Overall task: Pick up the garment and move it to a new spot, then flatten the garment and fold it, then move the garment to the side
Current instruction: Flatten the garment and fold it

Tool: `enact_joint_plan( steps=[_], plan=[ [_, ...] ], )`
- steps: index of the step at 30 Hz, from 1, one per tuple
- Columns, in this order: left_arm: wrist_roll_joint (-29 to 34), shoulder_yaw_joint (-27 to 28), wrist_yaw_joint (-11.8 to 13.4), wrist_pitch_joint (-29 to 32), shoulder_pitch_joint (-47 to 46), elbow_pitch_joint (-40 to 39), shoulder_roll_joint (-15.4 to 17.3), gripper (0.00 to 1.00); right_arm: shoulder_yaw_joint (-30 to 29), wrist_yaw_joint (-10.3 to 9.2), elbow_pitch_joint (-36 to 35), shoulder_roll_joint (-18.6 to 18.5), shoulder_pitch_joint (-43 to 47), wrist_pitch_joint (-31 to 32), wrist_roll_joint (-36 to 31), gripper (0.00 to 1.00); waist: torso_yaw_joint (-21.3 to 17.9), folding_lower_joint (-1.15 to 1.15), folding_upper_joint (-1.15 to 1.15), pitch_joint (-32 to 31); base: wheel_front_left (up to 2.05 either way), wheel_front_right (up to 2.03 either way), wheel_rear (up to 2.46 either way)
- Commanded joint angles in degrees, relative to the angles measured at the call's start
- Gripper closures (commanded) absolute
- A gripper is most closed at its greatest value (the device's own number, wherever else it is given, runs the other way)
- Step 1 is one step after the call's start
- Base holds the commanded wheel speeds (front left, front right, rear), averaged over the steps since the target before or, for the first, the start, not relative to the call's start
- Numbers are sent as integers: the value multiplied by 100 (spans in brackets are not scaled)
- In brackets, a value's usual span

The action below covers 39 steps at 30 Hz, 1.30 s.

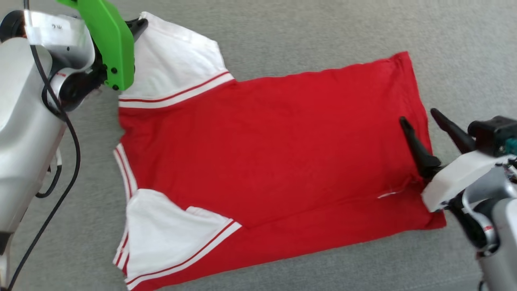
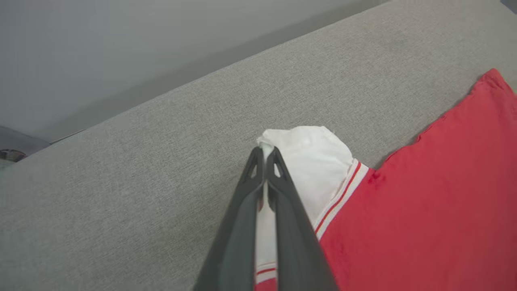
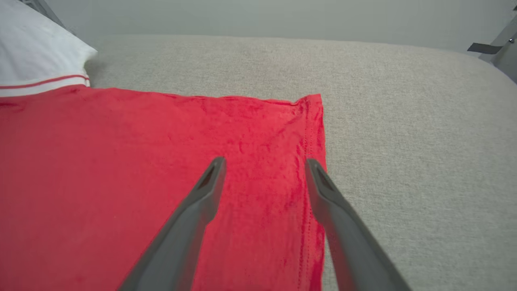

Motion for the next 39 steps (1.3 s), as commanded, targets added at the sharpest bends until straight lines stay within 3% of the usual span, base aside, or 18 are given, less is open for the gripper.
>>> enact_joint_plan(
  steps=[1,8,13,20,30,31,32,34,39],
  plan=[
    [19,-51,-15,-58,133,-194,85,100,-28,-4,-52,-188,-162,353,23,0,382,0,68,-271,0,0,0],
    [11,-122,25,-308,624,-1327,311,100,-99,-4,219,-788,-948,2261,253,0,687,0,68,-143,0,0,0],
    [50,-88,184,-516,917,-1906,405,100,-189,-4,816,-944,-1586,3074,290,0,868,0,68,13,0,0,0],
    [125,-109,323,-623,1041,-2441,399,100,-230,-4,1779,-985,-2375,3377,-15,0,1116,0,68,245,0,0,0],
    [142,-125,312,-742,978,-2582,294,100,-107,-4,2881,-946,-2843,3211,-109,0,1333,0,68,514,0,0,0],
    [134,-119,304,-767,971,-2544,284,100,-40,-4,2965,-935,-2834,3236,-76,12,1342,0,68,523,0,0,0],
    [143,-122,296,-785,965,-2512,282,100,19,-4,3018,-937,-2822,3246,-53,35,1347,0,68,526,0,0,0],
    [151,-135,277,-822,957,-2444,266,100,135,-4,3106,-952,-2801,3186,-5,100,1352,0,68,520,0,0,0],
    [135,-129,254,-945,993,-2239,246,100,218,-4,3271,-970,-2818,2760,109,100,1318,0,68,421,0,0,0]
  ],
)
